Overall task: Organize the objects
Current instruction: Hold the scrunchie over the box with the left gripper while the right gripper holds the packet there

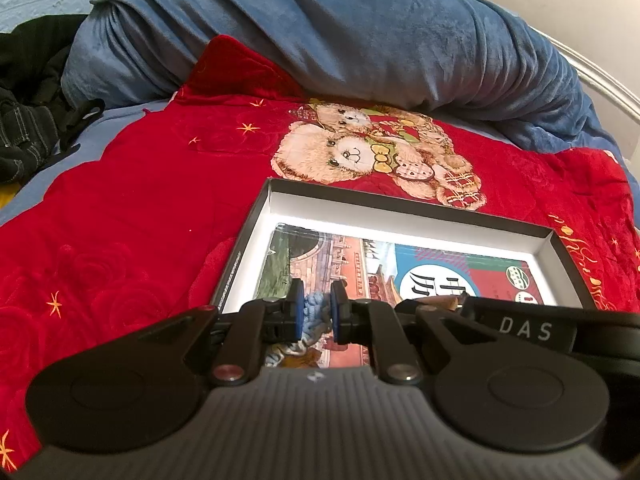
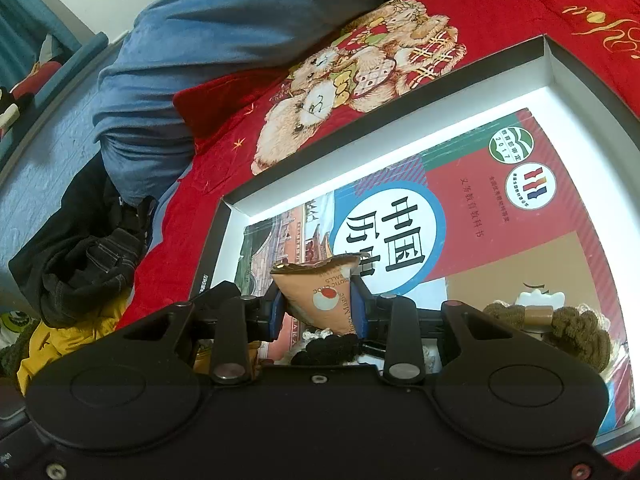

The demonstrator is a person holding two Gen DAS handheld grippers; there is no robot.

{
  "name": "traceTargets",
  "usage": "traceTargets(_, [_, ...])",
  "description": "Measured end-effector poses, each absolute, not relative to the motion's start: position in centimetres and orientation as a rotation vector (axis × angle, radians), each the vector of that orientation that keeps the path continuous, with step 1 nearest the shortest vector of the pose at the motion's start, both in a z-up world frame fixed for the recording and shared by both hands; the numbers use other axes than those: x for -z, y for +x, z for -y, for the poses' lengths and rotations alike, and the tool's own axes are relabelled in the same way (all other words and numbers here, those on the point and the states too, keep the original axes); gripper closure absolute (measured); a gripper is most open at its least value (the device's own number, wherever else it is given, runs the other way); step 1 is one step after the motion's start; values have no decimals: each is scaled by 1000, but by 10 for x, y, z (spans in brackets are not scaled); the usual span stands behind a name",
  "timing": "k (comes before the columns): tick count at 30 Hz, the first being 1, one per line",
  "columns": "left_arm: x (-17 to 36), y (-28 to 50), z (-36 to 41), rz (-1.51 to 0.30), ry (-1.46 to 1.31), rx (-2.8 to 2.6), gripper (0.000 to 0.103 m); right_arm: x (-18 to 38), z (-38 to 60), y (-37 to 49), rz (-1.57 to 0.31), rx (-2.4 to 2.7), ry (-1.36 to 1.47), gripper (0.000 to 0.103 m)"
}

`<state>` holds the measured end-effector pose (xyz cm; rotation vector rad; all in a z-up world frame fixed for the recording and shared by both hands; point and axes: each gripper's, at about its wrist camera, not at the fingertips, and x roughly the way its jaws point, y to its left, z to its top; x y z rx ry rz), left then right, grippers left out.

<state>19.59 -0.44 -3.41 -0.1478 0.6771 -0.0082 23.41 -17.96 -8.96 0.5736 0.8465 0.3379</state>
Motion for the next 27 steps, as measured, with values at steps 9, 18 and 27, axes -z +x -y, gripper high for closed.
traceTargets(9, [34,196,5,-681,-143,11,85,90,180,234,-846,-338,573,70])
traceTargets(18, [35,196,5,-681,-144,7,84,90,180,234,-847,-339,576,70])
traceTargets(27, [35,196,5,-684,-139,6,83,90,179,234,-845,-336,571,70])
